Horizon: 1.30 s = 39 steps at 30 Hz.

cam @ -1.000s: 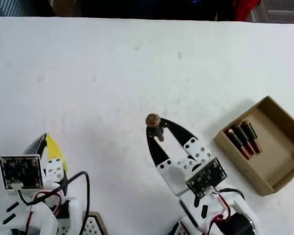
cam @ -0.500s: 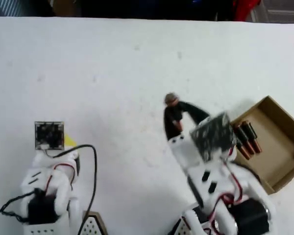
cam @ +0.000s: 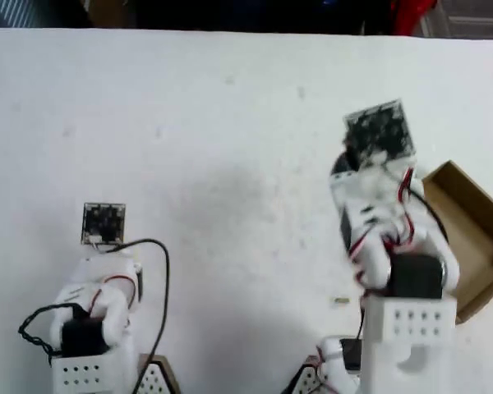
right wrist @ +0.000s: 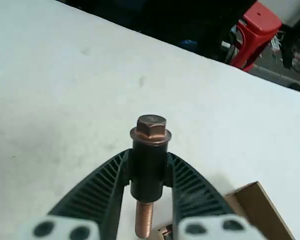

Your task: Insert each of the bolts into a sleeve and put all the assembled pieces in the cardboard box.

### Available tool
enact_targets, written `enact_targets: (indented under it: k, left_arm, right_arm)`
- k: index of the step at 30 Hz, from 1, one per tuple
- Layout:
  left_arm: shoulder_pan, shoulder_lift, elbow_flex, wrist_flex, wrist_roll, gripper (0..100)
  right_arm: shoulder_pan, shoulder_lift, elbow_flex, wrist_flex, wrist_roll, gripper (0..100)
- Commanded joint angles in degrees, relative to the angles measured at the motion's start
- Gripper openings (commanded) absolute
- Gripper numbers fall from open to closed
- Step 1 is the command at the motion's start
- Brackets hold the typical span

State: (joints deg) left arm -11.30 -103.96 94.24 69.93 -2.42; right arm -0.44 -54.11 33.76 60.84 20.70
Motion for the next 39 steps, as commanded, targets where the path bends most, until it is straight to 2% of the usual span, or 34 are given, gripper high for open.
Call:
enact_targets:
  k: [1, 9, 14, 18, 23, 30, 34, 39]
  left_arm:
    - [-0.48, -1.01, 0.53, -1.67, -0.18, 2]
    - [1.27, -1.01, 2.64, -1.32, -0.09, 2]
    - [3.12, -1.01, 2.64, 0.18, -0.09, 2]
    - [3.82, -1.01, 2.64, 1.67, -0.09, 2]
    - [6.9, -1.01, 2.64, 3.6, -0.09, 2]
    - [8.04, -1.01, 2.64, 3.78, -0.09, 2]
    - [9.63, -1.01, 2.64, 3.78, -0.09, 2]
    - [9.54, -1.01, 2.64, 3.78, -0.09, 2]
  right_arm:
    - [4.44, 6.02, -3.43, -4.7, 0.62, 1.7]
    - [15.52, 21.85, -3.96, -15.52, 0.97, 1.7]
    - [21.49, 31.87, -8.26, -16.13, 4.48, 1.7]
    - [25.45, 39.43, -12.22, -16.48, 4.57, 1.7]
    - [27.03, 48.66, -16.7, -16.4, 9.67, 1.7]
    - [30.99, 58.51, -22.51, -16.22, 10.99, 1.7]
    - [32.22, 61.93, -23.3, -16.13, 17.41, 1.7]
    - [33.8, 63.43, -23.21, -16.13, 18.64, 1.7]
